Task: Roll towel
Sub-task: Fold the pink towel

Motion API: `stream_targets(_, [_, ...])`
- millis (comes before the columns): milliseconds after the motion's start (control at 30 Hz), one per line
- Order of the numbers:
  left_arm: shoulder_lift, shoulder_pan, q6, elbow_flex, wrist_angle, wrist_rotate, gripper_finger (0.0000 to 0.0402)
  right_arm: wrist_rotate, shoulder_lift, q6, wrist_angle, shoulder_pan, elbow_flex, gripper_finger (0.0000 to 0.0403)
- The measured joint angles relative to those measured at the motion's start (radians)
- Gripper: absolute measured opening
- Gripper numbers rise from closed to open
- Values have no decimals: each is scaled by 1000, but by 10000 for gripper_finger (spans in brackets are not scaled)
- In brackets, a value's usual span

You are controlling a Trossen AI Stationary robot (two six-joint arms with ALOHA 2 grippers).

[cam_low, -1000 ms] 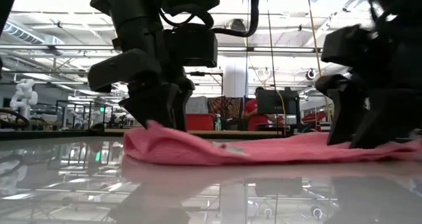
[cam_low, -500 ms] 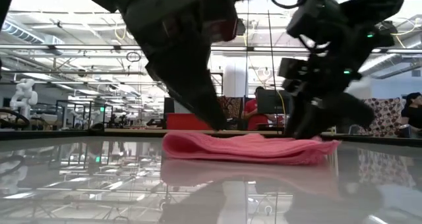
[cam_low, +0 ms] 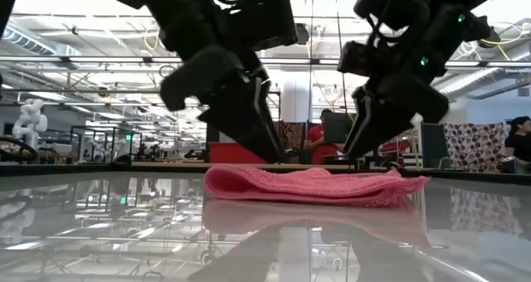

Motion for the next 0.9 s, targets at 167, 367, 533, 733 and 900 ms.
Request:
stream_targets(167, [0, 78, 109, 0, 41, 11, 184, 13, 0, 238, 14, 54, 1, 169])
stream_targets(367, [18, 181, 187, 1, 106, 176, 184, 86, 27, 366, 48, 125, 1, 169])
stream_targets(533, [53, 221, 244, 1, 160, 276, 184, 86, 110, 418, 77, 157, 1, 169])
stream_targets(733, [100, 232, 251, 4, 131, 293, 184, 112, 195, 397, 87, 172, 6, 169])
stream_targets(900, [112, 230, 158, 9, 59, 266, 184, 119, 189, 222, 83, 163, 5, 169])
